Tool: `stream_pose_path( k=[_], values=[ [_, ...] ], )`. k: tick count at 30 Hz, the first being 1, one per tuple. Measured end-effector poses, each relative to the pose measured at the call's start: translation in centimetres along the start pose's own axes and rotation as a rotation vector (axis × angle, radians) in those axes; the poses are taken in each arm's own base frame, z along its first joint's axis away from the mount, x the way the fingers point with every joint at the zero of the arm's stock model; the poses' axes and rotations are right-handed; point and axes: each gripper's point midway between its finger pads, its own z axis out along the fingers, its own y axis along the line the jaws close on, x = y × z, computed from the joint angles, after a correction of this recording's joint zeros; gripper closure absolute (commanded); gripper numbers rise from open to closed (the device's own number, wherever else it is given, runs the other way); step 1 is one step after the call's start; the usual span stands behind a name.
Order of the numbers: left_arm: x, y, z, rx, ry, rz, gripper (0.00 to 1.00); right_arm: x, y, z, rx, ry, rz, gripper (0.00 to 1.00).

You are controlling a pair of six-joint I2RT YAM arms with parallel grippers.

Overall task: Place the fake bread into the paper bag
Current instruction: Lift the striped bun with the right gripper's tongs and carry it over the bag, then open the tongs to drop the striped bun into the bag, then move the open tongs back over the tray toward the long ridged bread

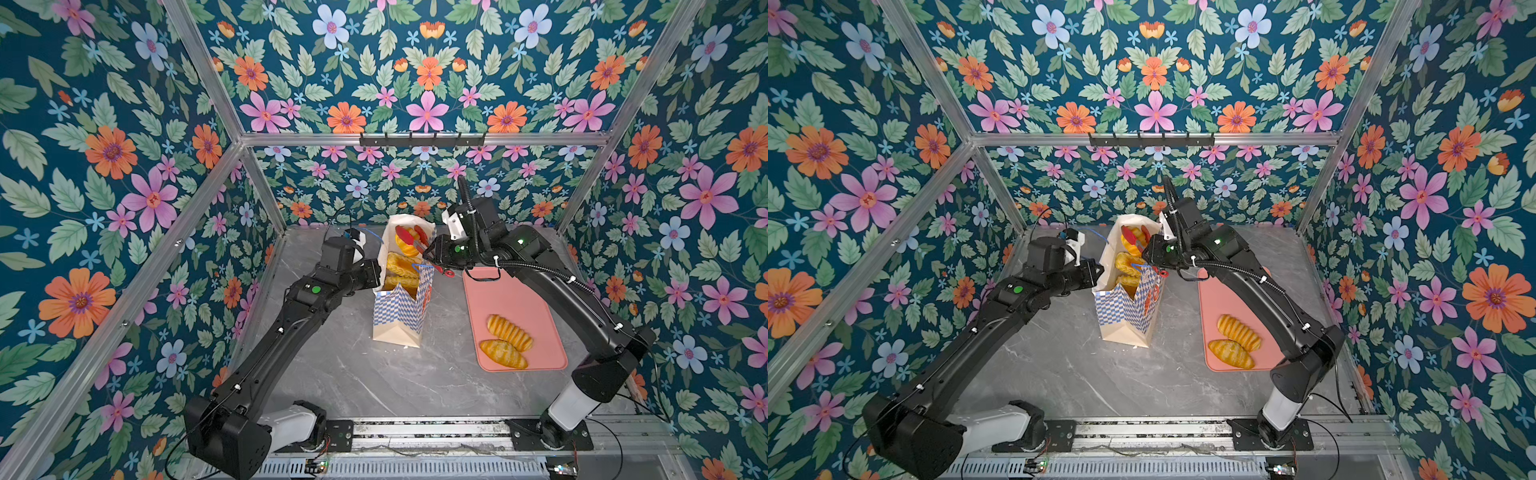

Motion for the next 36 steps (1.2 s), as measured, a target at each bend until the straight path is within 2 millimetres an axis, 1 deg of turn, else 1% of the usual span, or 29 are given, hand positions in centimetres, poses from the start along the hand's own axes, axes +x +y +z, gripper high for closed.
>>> stream_pose_path(
  k=[5,10,15,20,27,30,33,36],
  values=[
    [0.0,0.0,-0.1,-0.002,-0.004,-0.013,0.97,-0.2,0.3,-1.6,-0.007,-0.027,-0.005,0.53],
    [0.0,0.1,-0.2,-0.002,-0.004,-0.014,0.97,0.2,-0.1,-1.4,0.003,-0.015,-0.002,0.48],
    [0.0,0.1,-0.2,-0.005,-0.005,-0.014,0.97,0.2,-0.1,-1.6,0.0,-0.019,-0.003,0.44],
    [0.0,0.1,-0.2,-0.006,-0.006,-0.014,0.97,0.2,0.1,-2.1,-0.004,-0.027,-0.007,0.42],
    [0.1,0.2,-0.3,-0.006,-0.005,-0.018,0.95,0.0,0.3,-2.8,-0.011,-0.042,-0.021,0.44],
    [0.1,0.2,-0.3,-0.007,-0.006,-0.018,0.91,-0.3,0.7,-3.4,-0.023,-0.056,-0.029,0.46],
    [0.1,0.2,-0.3,-0.005,-0.008,-0.019,0.82,-0.7,1.2,-4.2,-0.036,-0.077,-0.034,0.46],
    [0.0,0.1,-0.3,-0.004,-0.009,-0.02,0.74,-1.1,1.5,-5.5,-0.042,-0.107,-0.043,0.47]
  ],
)
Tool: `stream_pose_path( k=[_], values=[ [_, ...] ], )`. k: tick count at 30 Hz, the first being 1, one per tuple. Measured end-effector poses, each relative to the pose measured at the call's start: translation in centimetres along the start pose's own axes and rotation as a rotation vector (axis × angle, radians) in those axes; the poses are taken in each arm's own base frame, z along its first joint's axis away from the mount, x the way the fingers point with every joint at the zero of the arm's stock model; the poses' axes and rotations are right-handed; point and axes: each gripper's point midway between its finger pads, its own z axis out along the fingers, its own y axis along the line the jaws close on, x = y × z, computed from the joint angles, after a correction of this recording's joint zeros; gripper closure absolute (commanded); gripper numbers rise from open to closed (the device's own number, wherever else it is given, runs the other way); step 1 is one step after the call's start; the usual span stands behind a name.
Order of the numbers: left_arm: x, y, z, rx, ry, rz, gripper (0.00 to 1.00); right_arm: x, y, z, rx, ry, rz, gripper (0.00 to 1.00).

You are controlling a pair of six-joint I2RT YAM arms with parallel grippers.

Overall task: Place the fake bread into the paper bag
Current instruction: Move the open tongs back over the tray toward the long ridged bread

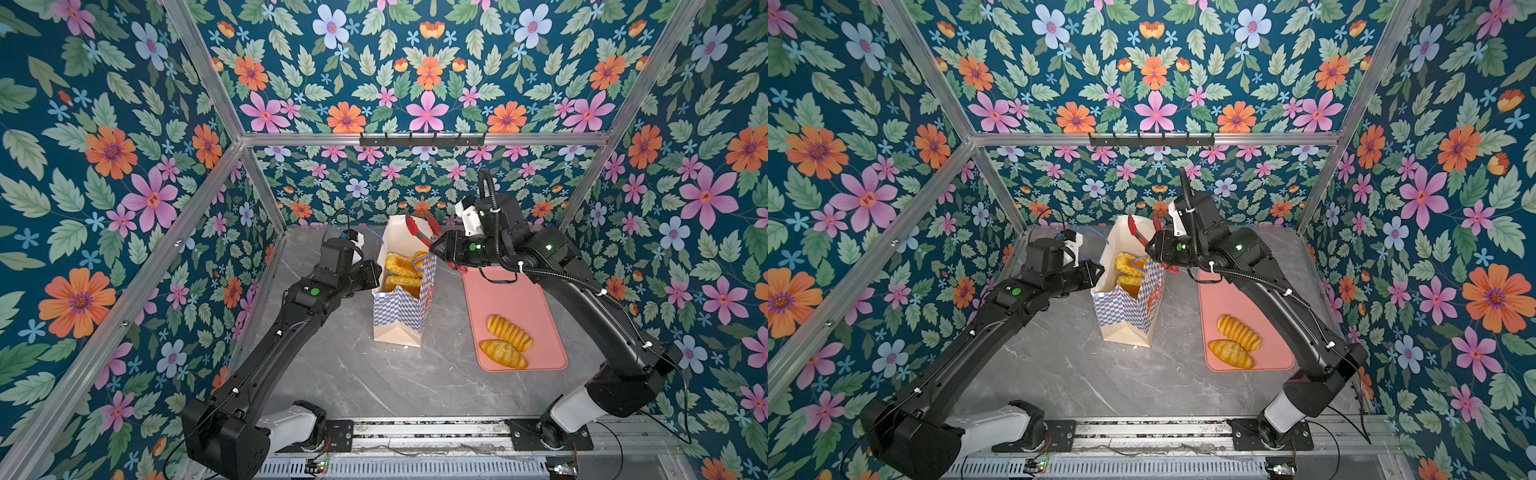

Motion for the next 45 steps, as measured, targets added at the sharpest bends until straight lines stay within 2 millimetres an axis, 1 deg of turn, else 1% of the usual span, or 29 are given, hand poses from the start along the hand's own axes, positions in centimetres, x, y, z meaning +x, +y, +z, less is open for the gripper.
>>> stream_pose_path(
  k=[3,5,7,9,11,14,17,19,22,25,27,29,31,34,40,45],
  values=[
    [0.0,0.0,0.0,0.0,-0.001,0.001,0.68,-0.5,0.3,-1.8,0.0,-0.036,-0.024,0.47],
    [0.0,0.0,-0.1,0.001,-0.002,0.001,0.66,-0.7,0.0,-3.0,0.015,-0.062,-0.027,0.47],
    [-0.1,-0.1,-0.3,0.002,-0.006,0.001,0.65,-1.0,-0.5,-4.5,0.03,-0.095,-0.029,0.47],
    [-0.3,-0.2,-0.5,0.004,-0.012,0.002,0.65,-0.9,-1.6,-5.9,0.056,-0.119,-0.019,0.47],
    [-0.4,-0.3,-0.6,0.005,-0.015,0.004,0.65,-0.5,-3.3,-7.4,0.091,-0.141,-0.001,0.47],
    [-0.4,-0.3,-0.7,0.003,-0.014,0.006,0.64,0.9,-6.7,-9.4,0.159,-0.16,0.04,0.47],
    [-0.4,-0.2,-0.8,0.0,-0.015,0.01,0.64,3.1,-10.5,-10.6,0.245,-0.156,0.093,0.47],
    [-0.4,-0.1,-0.8,-0.006,-0.016,0.013,0.64,5.2,-13.1,-11.0,0.311,-0.126,0.126,0.47],
    [-0.4,-0.1,-0.8,-0.008,-0.017,0.019,0.63,8.7,-16.1,-10.7,0.396,-0.038,0.161,0.48],
    [-0.4,0.0,-0.8,-0.012,-0.019,0.031,0.63,12.1,-18.6,-9.5,0.476,0.081,0.182,0.49],
    [-0.4,0.0,-0.7,-0.013,-0.016,0.035,0.63,14.0,-20.0,-8.6,0.52,0.161,0.186,0.5],
    [-0.3,0.1,-0.5,-0.015,-0.012,0.036,0.63,15.5,-20.9,-7.9,0.554,0.232,0.189,0.5],
    [-0.3,0.1,-0.4,-0.014,-0.012,0.038,0.63,16.7,-21.0,-7.1,0.575,0.305,0.161,0.5],
    [0.1,0.3,-0.3,-0.011,-0.008,0.041,0.62,17.9,-20.4,-6.0,0.605,0.404,0.078,0.5],
    [0.6,0.5,-0.1,-0.01,0.002,0.052,0.62,18.8,-19.4,-4.0,0.713,0.54,-0.077,0.51],
    [0.6,0.3,-0.1,0.0,0.001,0.056,0.62,19.0,-19.5,-3.2,0.799,0.605,-0.163,0.51]
  ],
)
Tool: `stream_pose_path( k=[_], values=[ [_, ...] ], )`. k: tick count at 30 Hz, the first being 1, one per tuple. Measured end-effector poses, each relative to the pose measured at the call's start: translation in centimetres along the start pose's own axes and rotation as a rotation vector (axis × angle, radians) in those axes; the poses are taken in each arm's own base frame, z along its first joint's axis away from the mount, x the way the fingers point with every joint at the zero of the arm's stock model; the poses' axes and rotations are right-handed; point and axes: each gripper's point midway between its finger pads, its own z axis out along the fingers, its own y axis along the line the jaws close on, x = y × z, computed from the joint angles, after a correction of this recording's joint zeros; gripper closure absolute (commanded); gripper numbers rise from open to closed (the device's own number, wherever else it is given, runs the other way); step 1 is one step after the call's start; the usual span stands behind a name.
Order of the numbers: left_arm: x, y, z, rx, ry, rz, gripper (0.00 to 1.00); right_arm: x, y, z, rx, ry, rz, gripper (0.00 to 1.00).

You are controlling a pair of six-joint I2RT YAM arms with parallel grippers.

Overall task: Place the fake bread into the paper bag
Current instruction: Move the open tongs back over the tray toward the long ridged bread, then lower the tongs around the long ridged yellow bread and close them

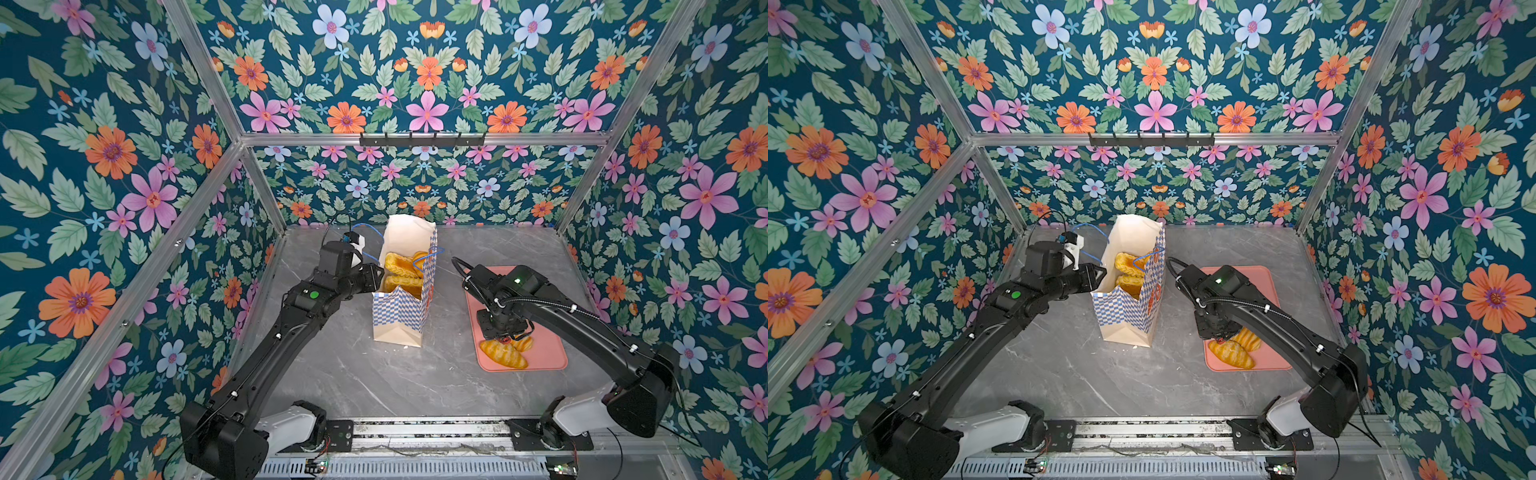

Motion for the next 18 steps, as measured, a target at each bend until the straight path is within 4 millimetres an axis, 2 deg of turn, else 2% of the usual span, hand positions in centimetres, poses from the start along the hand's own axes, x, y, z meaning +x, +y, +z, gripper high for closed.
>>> stream_pose_path(
  k=[7,18],
  values=[
    [0.3,0.0,0.2,0.007,0.012,0.004,0.62,0.5,-0.4,1.1,0.107,0.061,-0.055,0.51],
    [0.6,0.0,0.3,0.014,0.016,0.005,0.62,1.1,-0.7,2.3,0.15,0.102,-0.085,0.49]
  ],
)
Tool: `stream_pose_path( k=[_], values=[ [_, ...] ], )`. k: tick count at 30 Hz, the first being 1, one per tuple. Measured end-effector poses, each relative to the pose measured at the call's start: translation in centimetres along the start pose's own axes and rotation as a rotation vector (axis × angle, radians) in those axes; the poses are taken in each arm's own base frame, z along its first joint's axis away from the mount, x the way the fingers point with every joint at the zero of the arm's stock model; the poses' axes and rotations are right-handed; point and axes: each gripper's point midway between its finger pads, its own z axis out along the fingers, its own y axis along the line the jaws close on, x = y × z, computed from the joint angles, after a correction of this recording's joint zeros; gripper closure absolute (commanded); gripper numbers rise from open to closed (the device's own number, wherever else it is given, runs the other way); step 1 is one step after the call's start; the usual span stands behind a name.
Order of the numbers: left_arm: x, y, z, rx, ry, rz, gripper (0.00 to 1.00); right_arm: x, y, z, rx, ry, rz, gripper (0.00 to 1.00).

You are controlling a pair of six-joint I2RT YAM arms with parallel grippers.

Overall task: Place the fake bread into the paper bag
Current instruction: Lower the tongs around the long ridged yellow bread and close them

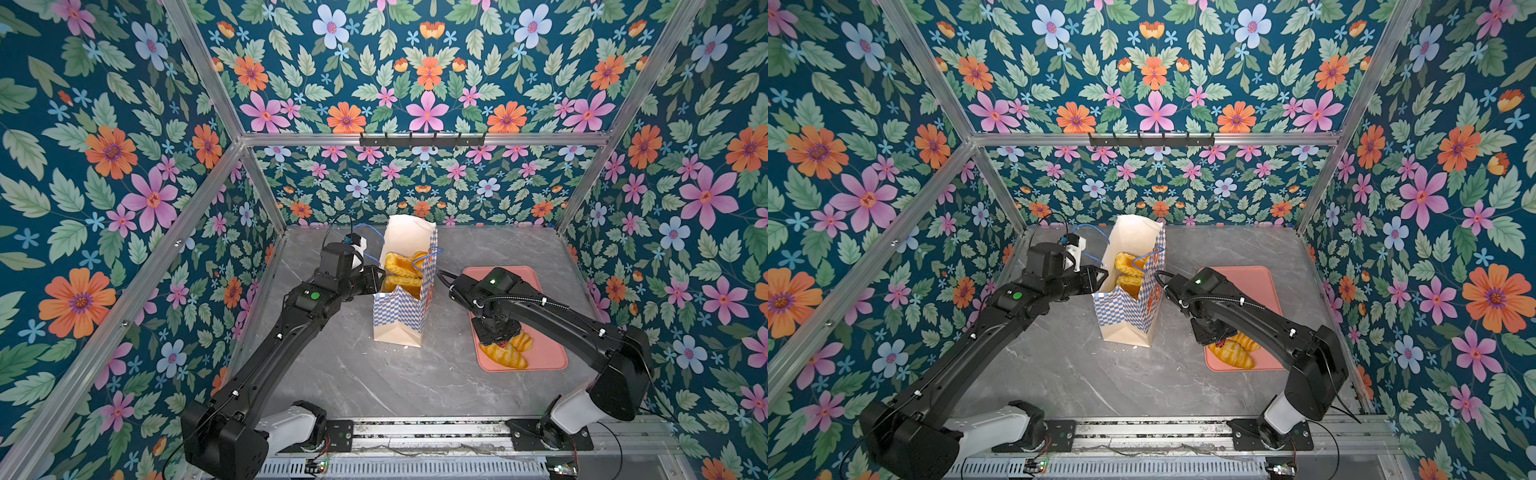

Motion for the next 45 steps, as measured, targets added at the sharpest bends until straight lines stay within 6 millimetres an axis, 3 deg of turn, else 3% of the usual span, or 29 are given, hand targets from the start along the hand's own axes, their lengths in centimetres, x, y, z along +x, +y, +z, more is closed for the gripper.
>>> stream_pose_path(
  k=[14,29,39,45],
  values=[
    [-0.1,0.0,-0.2,0.001,-0.006,0.0,0.62,-0.2,-0.1,2.1,0.03,0.026,-0.006,0.46],
    [-0.4,-0.2,-0.7,0.008,-0.02,0.003,0.62,-2.0,-4.2,4.2,-0.044,0.029,0.198,0.46],
    [-0.4,-0.3,-1.1,0.01,-0.025,0.002,0.62,-2.6,-4.7,4.5,-0.199,0.023,0.295,0.45],
    [-0.4,-0.4,-1.2,0.011,-0.026,0.0,0.62,-2.0,-4.8,5.0,-0.263,0.034,0.331,0.54]
  ],
)
